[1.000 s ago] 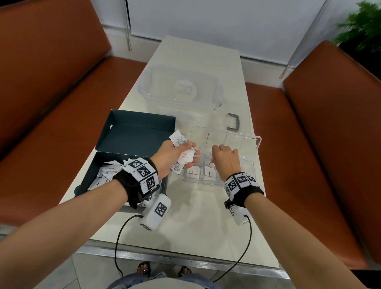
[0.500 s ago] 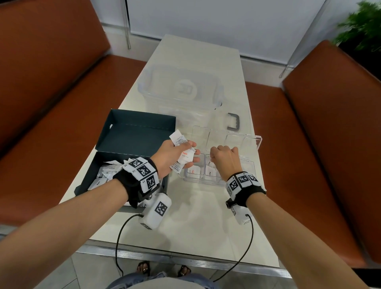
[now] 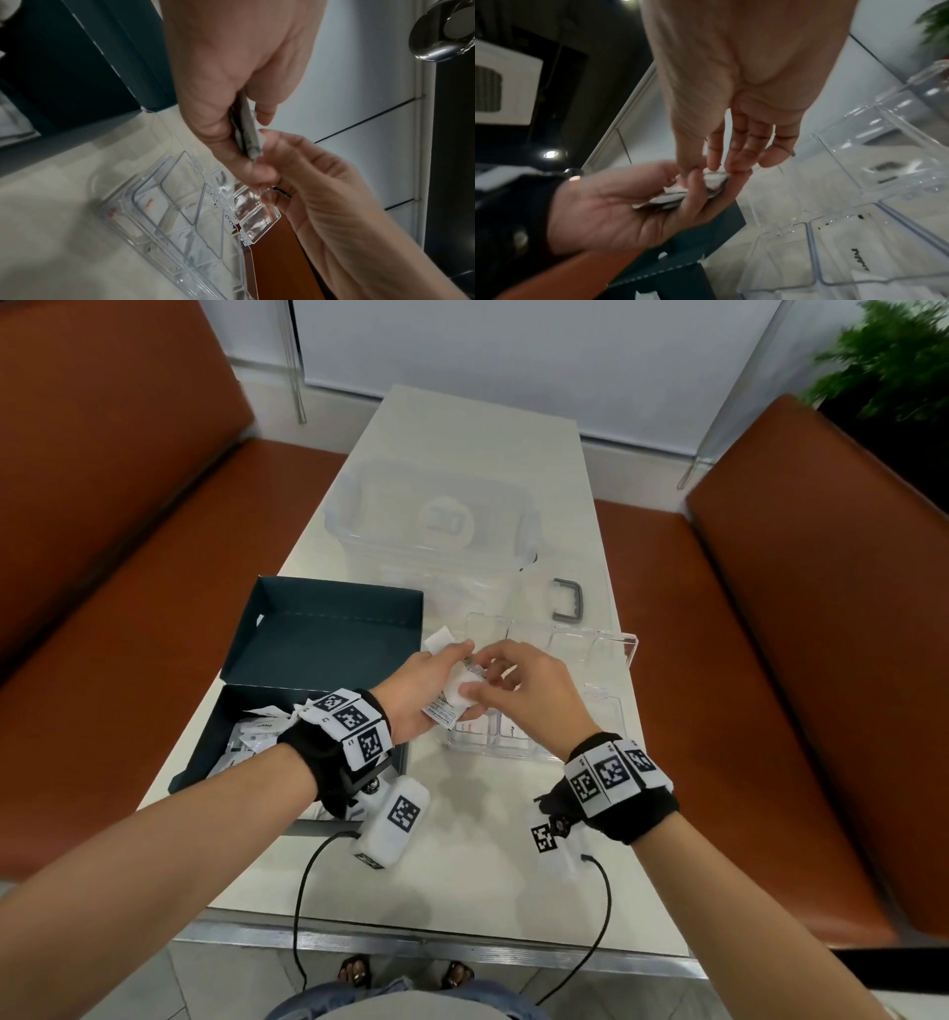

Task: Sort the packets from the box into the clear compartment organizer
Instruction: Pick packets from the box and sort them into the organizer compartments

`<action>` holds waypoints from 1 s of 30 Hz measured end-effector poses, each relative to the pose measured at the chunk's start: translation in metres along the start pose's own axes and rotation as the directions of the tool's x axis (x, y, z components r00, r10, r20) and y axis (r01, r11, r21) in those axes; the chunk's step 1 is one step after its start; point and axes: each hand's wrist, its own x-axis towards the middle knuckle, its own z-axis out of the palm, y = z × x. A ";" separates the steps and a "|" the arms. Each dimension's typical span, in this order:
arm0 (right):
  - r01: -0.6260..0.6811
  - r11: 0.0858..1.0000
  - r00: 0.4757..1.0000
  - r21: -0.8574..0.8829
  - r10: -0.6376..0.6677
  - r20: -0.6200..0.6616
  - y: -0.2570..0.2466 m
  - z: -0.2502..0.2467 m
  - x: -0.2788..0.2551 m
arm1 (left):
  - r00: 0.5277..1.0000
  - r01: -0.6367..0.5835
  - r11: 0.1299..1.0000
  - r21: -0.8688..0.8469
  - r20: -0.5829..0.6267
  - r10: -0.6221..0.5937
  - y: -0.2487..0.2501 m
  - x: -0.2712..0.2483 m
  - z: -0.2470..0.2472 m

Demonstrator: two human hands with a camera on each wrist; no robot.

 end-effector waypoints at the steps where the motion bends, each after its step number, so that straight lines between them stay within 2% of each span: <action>1: -0.006 1.000 1.000 -0.028 0.006 0.025 0.000 0.001 0.001 | 1.000 0.004 1.000 0.005 0.011 -0.004 0.001 0.000 0.000; 7: -0.119 0.993 0.989 -0.011 0.120 0.090 0.004 -0.006 0.014 | 0.998 0.035 0.999 0.009 0.059 -0.035 0.001 -0.003 0.000; 11: -0.181 0.983 0.978 0.026 0.177 0.110 0.007 -0.011 0.020 | 0.997 -0.001 1.000 0.017 0.078 -0.001 -0.001 -0.006 -0.003; 15: -0.254 0.960 0.965 0.120 0.243 0.099 0.007 -0.012 0.020 | 0.994 -0.093 0.992 0.082 -0.053 0.097 -0.003 -0.004 -0.007; 19: -0.278 0.935 0.955 0.221 0.245 0.166 0.004 -0.008 0.016 | 0.980 -0.164 0.982 0.098 -0.098 0.174 -0.001 -0.003 -0.010; 24: -0.297 0.937 0.954 0.185 0.298 0.022 0.011 -0.009 0.019 | 0.993 -0.092 0.995 -0.029 -0.081 0.089 0.004 -0.003 -0.015; 27: -0.322 0.864 0.932 0.387 0.361 -0.029 0.011 -0.013 0.018 | 0.988 -0.128 0.992 -0.016 -0.084 0.127 0.003 -0.003 -0.018; 30: -0.321 0.740 0.931 0.591 0.360 0.056 0.003 -0.014 0.015 | 0.976 -0.189 0.982 0.024 -0.104 0.190 0.000 -0.001 -0.018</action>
